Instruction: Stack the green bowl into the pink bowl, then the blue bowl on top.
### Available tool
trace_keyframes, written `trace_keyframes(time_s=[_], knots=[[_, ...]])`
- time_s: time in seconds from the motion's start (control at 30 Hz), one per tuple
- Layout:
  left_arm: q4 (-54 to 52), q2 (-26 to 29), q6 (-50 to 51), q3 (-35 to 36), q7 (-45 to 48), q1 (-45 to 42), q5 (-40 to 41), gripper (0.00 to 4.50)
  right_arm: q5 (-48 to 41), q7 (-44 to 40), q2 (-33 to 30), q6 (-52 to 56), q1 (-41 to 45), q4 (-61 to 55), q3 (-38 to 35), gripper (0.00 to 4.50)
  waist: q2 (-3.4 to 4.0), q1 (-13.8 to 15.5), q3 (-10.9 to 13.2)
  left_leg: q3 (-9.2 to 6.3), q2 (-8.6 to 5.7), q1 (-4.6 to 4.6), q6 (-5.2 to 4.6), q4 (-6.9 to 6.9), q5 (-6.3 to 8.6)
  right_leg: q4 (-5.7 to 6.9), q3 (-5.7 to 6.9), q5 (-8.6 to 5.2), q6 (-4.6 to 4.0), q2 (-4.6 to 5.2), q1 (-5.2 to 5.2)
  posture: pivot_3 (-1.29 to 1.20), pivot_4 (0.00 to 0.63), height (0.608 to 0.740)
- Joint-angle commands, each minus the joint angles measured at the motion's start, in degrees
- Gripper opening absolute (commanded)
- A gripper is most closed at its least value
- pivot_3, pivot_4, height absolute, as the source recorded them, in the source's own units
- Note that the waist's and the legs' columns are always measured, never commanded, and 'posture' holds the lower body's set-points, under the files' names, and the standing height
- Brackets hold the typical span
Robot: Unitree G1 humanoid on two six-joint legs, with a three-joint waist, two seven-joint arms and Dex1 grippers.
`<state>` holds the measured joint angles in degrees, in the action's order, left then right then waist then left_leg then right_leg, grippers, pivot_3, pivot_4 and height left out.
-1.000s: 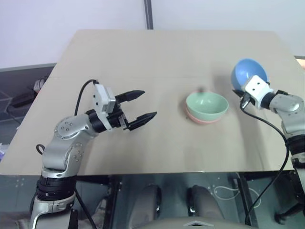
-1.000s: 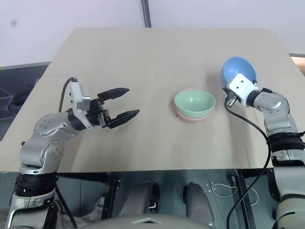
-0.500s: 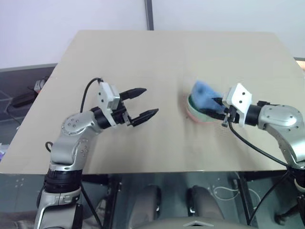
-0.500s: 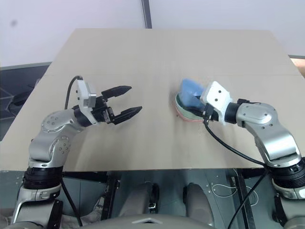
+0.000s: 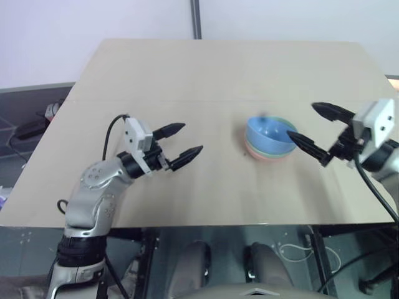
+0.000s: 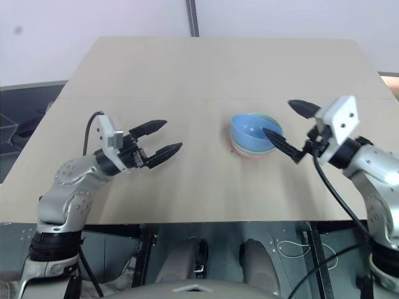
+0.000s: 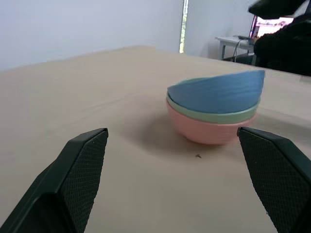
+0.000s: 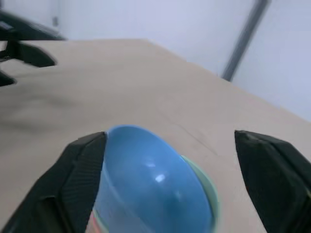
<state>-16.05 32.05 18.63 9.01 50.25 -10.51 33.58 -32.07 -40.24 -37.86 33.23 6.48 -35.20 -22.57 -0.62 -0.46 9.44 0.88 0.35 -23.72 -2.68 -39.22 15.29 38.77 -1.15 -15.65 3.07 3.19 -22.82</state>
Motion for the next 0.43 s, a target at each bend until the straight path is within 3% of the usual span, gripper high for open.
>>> trace_keyframes(time_s=[0.03, 0.23, 0.43], knots=[[-5.56, 1.85, 1.76, 2.96, -1.84, 2.73, 1.54, 4.5, -5.21, -3.85, -2.21, 0.43, -7.47, -1.98, -9.84, 4.37, 0.0, 0.05, 0.0, -0.04, 0.0, 0.01, 0.0, 0.0, 0.0, -0.04, -0.04, 0.0, 0.0, 0.0, 0.05, 0.0, 0.15, 0.74], [-9.77, 7.02, 4.55, 9.67, -0.01, 10.54, 5.05, 4.5, -3.24, -14.54, -6.99, -3.99, -23.18, 3.39, -19.32, 4.37, 0.01, -0.12, -0.01, -0.01, 0.01, 0.11, -0.01, 0.01, 0.01, -0.09, -0.09, 0.0, 0.0, -0.02, 0.16, 0.0, 0.15, 0.74], [-8.73, 10.88, 4.45, 13.06, 2.31, 14.28, 5.0, 4.5, -1.77, -15.86, -7.93, -7.24, -24.93, 5.76, -18.08, 4.37, 0.02, -0.24, -0.01, 0.19, 0.07, 0.35, -0.01, 0.02, 0.01, -0.05, -0.13, -0.02, -0.01, -0.07, 0.25, 0.0, 0.15, 0.74]])
